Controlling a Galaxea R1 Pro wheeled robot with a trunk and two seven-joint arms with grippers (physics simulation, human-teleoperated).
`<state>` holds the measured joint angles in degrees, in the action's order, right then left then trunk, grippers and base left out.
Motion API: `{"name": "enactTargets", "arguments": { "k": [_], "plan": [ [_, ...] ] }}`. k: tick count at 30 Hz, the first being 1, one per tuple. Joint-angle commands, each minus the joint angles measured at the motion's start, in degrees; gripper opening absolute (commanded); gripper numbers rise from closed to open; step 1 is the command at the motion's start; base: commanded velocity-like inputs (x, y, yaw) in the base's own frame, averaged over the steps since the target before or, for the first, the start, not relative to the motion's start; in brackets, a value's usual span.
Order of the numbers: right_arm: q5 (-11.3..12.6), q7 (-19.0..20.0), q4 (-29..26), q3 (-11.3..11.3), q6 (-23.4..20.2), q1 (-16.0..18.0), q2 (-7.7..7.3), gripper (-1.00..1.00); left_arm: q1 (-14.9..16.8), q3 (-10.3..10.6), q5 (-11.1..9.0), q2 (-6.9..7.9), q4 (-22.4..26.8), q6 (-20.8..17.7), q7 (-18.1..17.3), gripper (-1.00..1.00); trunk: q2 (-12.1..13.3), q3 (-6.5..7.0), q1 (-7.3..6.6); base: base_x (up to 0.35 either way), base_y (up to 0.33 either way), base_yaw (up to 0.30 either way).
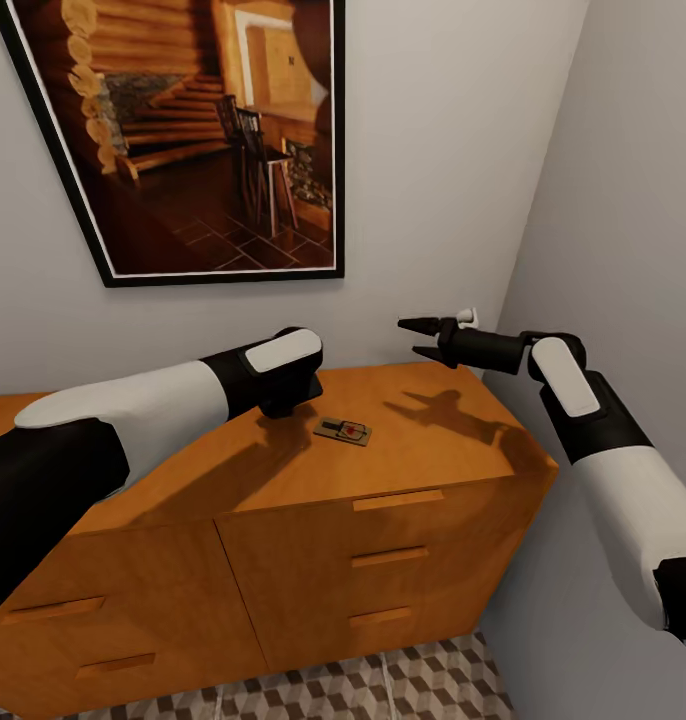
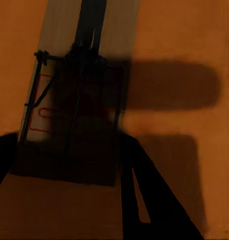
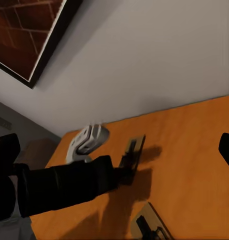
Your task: Take the four mousetraps from the cabinet in the bathroom and place them on the bathroom floor. Make sure all four end up on the same floor surface, and ensure that at least two of them are either under or directly next to the same bathroom sink.
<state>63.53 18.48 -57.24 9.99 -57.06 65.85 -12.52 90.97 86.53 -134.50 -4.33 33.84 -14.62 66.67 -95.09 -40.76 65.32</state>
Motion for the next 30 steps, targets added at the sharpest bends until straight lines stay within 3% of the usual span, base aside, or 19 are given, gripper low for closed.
{"name": "enactTargets", "arguments": {
  "k": [1, 3, 6, 8, 11, 14, 19, 26, 29, 30],
  "plan": [
    [-0.5, 0.6, 0.0, 0.2, 0.0, 0.0, -0.05, 1.00, -0.4, 0.1, -0.5, 0.07, 1.3, -0.8, 1.3, -1.00, 0.0, -0.07, 0.00, 0.000, 0.000, 0.000],
    [-0.6, 0.5, 0.0, 0.2, 0.0, -0.1, -0.05, 1.00, 0.1, -0.8, -0.5, 0.15, 4.6, -0.8, 4.7, -1.00, 0.0, -0.07, 0.00, 0.000, 0.000, 0.000],
    [-0.6, 0.6, 0.0, 0.3, 0.0, -0.1, -0.05, 1.00, 0.5, -4.2, -0.5, 0.30, 7.8, -0.8, 8.7, -1.00, 0.0, -0.07, 0.00, 0.000, 0.000, 0.000],
    [-0.5, 0.6, 0.0, 0.4, -0.1, -0.1, -0.05, 1.00, 0.6, -7.5, -0.5, 0.98, 10.5, -0.8, 11.9, -1.00, 0.0, -0.07, 0.00, 0.000, 0.000, 0.000],
    [-0.5, 0.5, 0.0, 0.5, -0.1, -0.1, -0.05, 1.00, 0.6, -10.0, 0.4, 2.04, 13.7, -0.9, 14.2, -1.00, 0.0, -0.07, 0.00, 0.000, 0.000, 0.000],
    [-0.5, 0.5, 0.0, 0.5, -0.1, -0.3, -0.05, 1.00, 0.6, -13.4, 4.6, 3.71, 18.0, -1.0, 16.9, -1.00, 0.0, -0.07, 0.00, 0.000, 0.000, 0.000],
    [-0.5, 0.5, 0.0, 0.6, -0.1, -0.4, -0.02, 1.00, 0.6, -17.5, 7.9, 4.37, 21.8, -1.2, 20.1, -1.00, 0.0, -0.07, 0.00, 0.000, 0.000, 0.000],
    [-0.6, 0.3, 0.1, 0.6, -0.1, -0.7, -0.04, 1.00, 0.5, -18.7, 8.5, 4.49, 23.2, -1.2, 21.6, -1.00, 0.0, -0.07, 0.00, 0.000, 0.000, 0.000],
    [-1.7, -0.3, 0.1, 0.6, 0.0, -1.0, -0.04, 1.00, 0.5, -18.8, 8.5, 4.50, 23.3, -1.3, 21.7, -1.00, 0.0, -0.07, 0.00, 0.000, 0.000, 0.000],
    [-3.0, -1.4, 0.1, 0.6, 0.0, -1.3, 0.00, 1.00, 0.5, -18.8, 8.5, 4.50, 23.4, -1.3, 21.7, -1.00, 0.0, -0.07, 0.00, 0.000, 0.000, 0.000]
  ]
}}
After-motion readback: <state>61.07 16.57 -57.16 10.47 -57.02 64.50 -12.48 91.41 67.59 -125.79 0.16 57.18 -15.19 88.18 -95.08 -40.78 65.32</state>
